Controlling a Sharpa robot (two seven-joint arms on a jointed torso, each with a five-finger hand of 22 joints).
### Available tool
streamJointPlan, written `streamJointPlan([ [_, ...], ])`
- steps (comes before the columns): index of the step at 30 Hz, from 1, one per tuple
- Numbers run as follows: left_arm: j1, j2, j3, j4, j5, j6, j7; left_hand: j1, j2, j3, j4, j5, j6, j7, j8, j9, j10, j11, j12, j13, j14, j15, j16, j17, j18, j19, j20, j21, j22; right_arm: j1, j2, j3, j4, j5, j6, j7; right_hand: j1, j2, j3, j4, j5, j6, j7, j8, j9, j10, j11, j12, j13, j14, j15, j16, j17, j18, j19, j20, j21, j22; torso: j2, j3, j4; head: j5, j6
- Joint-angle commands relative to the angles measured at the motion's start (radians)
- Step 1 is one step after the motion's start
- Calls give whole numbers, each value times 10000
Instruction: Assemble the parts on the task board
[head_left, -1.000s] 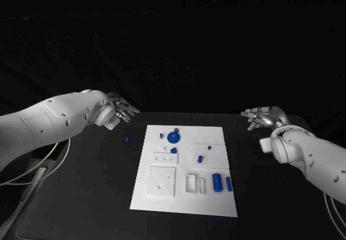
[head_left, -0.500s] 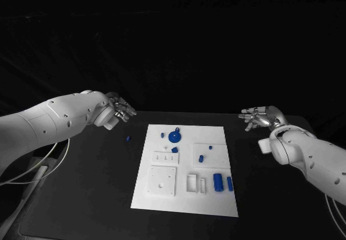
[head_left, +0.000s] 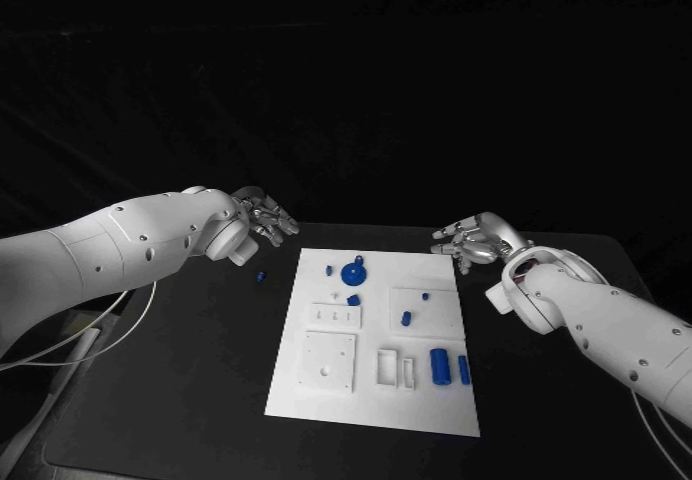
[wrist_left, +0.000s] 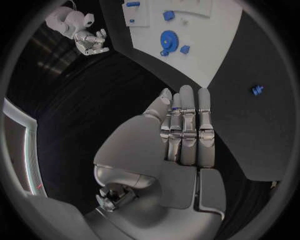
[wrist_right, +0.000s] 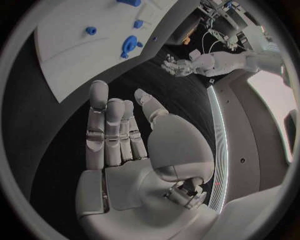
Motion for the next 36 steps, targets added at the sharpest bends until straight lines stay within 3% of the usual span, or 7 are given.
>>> streamJointPlan([
  [1, 0, -8, 2, 224, 304, -423, 482, -120, -9, 30, -32, 2, 26, -21, -49, -11, 22, -48, -53, -15, 30, -31, 0, 16, 181, 94, 19, -77, 16, -2, 180, -17, 204, -2373, 911, -935, -151, 60, -390, 124, -219, 204, -69, -15, -1, 99, -24, 178, 559, 137, -10, 183, 544, 45, 159, -80, 915, 703, 5, 1, -12, 57, 9],
  [4, 1, -22, 1, 417, 448, -528, 522, -137, -18, 37, -20, -3, 32, -23, -41, -7, 29, -49, -54, -15, 39, -32, -5, 18, 179, 140, 19, -154, 29, 13, 401, -59, 354, -2876, 1247, -1655, -156, 108, -728, 394, -635, 312, -136, -20, 0, 696, -30, 981, 2021, 496, -40, 790, 1785, -10, 251, -103, 1813, 1334, 4, -2, -26, 82, -2],
  [8, 2, -34, 1, 640, 599, -627, 564, -152, -31, 28, -14, -9, 28, -22, -43, -7, 31, -48, -51, -15, 41, -31, -3, 19, 177, 139, 21, -154, 29, 33, 671, -120, 503, -3331, 1708, -2468, -164, 74, -793, 786, -830, 428, -191, -14, 6, 1442, -90, 1547, 3350, 924, -80, 1107, 2869, -127, 430, -158, 2674, 1865, 5, -60, 4, 96, 12],
  [12, 3, -49, 1, 885, 732, -685, 587, -165, -40, 24, -9, -10, 30, -18, -41, -7, 32, -45, -50, -15, 40, -30, -5, 19, 176, 139, 22, -155, 26, 98, 985, -232, 608, -3658, 2143, -3250, -97, -174, -543, 1307, -1001, 462, -215, -17, 8, 1866, -110, 1702, 4248, 1214, -116, 1054, 3685, -166, 510, -194, 3164, 2212, 6, -70, 7, 108, -3],
  [23, 12, -16, 3, 1377, 931, -888, 631, -186, -45, 21, 3, -13, 27, -18, -41, -7, 36, -45, -49, -14, 44, -29, -3, 21, 175, 141, 24, -158, 16, 303, 1882, -510, 307, -4368, 2359, -4546, -134, -384, -413, 1724, -1221, 661, -284, -11, 16, 2073, -156, 1514, 4667, 1424, -159, 848, 4223, -210, 548, -238, 3321, 2332, 83, -251, 151, 65, 63],
  [30, 26, 35, 5, 1621, 1023, -945, 644, -204, -58, 13, 11, -20, 26, -20, -41, -7, 36, -44, -49, -15, 44, -27, -3, 22, 174, 144, 26, -160, 7, 377, 2408, -752, -118, -4751, 2314, -4811, -288, -528, -439, 2041, -1575, 805, -330, -8, 23, 2115, -187, 1468, 4709, 1461, -179, 817, 4308, -222, 553, -259, 3387, 2339, 193, -395, 278, 32, 119],
  [36, 44, 96, 6, 1769, 1044, -957, 650, -218, -76, 8, 19, -21, 13, -18, -45, -8, 33, -41, -51, -15, 44, -26, -5, 22, 172, 148, 28, -164, -17, 393, 2743, -955, -432, -5008, 2293, -4885, -379, -605, -491, 2267, -1886, 986, -385, -6, 31, 2125, -216, 1417, 4714, 1472, -196, 776, 4344, -241, 552, -277, 3378, 2331, 256, -475, 364, -11, 143],
])
